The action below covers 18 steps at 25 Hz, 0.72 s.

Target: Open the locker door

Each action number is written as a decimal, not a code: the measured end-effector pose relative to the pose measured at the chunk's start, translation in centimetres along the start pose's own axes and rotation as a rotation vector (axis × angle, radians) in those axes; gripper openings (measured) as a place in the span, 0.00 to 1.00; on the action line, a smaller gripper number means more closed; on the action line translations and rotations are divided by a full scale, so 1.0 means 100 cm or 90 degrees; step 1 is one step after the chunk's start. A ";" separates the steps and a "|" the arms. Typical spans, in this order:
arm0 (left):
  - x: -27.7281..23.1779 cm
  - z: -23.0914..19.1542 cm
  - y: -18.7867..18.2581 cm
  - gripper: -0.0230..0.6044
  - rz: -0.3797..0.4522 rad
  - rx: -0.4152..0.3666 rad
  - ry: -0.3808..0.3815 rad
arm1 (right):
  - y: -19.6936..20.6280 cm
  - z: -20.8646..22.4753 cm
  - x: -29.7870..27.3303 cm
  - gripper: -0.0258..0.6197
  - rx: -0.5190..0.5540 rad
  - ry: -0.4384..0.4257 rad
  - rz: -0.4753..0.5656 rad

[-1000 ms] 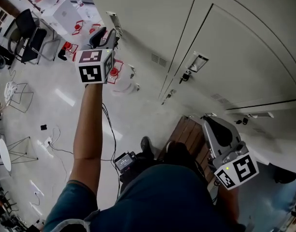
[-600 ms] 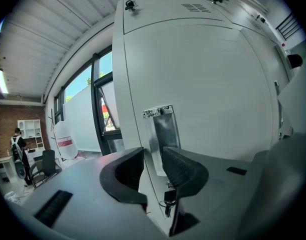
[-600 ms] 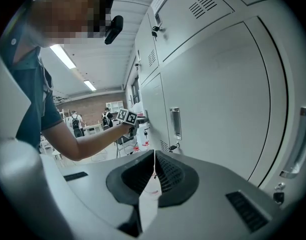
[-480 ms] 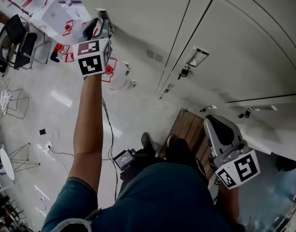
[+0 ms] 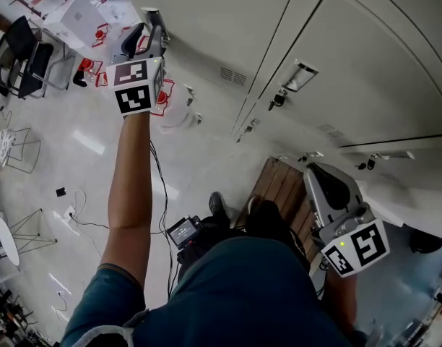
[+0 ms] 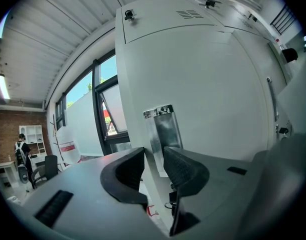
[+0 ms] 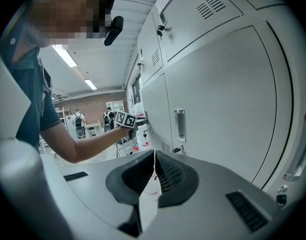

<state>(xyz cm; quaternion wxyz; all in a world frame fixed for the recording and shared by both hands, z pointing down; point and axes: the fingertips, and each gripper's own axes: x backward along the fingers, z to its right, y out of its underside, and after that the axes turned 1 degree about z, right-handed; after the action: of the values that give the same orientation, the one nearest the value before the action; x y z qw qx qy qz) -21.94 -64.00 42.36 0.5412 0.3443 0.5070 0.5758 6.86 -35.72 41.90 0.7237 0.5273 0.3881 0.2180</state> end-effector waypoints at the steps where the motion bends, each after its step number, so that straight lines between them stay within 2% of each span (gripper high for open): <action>1: 0.004 0.000 0.001 0.24 -0.003 -0.001 0.000 | 0.000 -0.001 -0.001 0.10 0.001 -0.002 0.000; 6: 0.024 -0.005 0.009 0.26 0.009 -0.019 -0.011 | 0.000 -0.007 -0.004 0.10 0.010 -0.015 0.004; 18: 0.103 0.003 0.015 0.27 0.016 -0.029 0.011 | 0.001 -0.051 -0.001 0.10 0.036 -0.060 0.005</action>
<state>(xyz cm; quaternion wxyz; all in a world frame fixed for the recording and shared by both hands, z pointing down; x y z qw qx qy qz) -23.89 -53.75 42.34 0.5375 0.3329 0.4939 0.5969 2.81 -32.73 41.31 0.7250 0.5592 0.3572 0.1846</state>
